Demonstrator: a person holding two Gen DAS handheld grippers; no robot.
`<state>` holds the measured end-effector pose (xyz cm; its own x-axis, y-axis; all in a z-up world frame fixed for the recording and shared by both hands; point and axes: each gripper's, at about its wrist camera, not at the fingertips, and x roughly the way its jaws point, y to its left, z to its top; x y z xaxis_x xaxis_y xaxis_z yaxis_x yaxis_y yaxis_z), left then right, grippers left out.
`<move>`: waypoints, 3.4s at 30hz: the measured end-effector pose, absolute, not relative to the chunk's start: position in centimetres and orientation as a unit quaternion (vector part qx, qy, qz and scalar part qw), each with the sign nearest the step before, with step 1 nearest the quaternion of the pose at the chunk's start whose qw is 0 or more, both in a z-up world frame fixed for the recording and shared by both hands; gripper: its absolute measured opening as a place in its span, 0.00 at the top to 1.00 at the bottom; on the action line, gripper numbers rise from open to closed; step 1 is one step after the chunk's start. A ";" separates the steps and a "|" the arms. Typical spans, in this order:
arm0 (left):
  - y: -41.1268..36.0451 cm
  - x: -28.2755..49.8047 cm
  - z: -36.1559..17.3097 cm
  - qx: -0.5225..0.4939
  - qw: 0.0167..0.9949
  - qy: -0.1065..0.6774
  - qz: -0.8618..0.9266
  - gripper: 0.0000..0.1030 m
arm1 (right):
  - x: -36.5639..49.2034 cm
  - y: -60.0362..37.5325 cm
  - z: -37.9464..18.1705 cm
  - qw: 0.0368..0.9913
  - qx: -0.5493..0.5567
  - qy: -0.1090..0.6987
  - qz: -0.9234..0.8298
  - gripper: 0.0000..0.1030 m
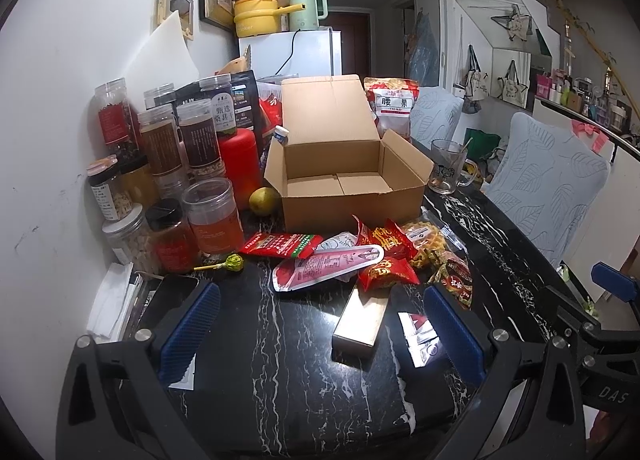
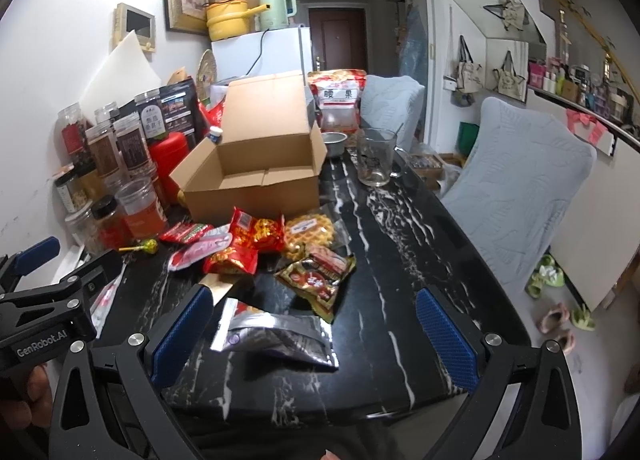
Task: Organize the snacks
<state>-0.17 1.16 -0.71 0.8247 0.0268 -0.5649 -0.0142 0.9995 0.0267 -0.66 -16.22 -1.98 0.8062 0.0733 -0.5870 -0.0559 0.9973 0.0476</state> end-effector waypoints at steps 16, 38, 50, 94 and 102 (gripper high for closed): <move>1.0 -0.1 -1.0 0.016 0.954 0.300 0.016 0.00 | -0.7 -16.0 -2.1 0.950 0.014 0.308 0.040 0.00; 1.4 2.0 -3.5 0.014 0.945 0.327 0.007 0.00 | 0.3 -15.8 -3.5 0.947 0.018 0.318 0.054 0.00; 2.5 3.7 -6.5 -0.002 0.934 0.357 -0.026 0.00 | 2.3 -15.2 -6.6 0.936 0.008 0.343 0.082 0.00; -0.3 10.7 -14.2 0.008 0.887 0.441 -0.138 0.56 | 7.0 -14.8 -13.4 0.882 -0.084 0.413 0.210 0.00; 2.3 9.0 -13.9 0.010 0.883 0.452 -0.129 0.56 | 8.5 -12.7 -13.6 0.865 -0.109 0.413 0.264 0.00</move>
<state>8.98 2.27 -13.92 0.5578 -0.2187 -0.8006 0.2375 0.9664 -0.0985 8.52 -12.69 -13.58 0.5188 0.3658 -0.7727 -0.5467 0.8368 0.0291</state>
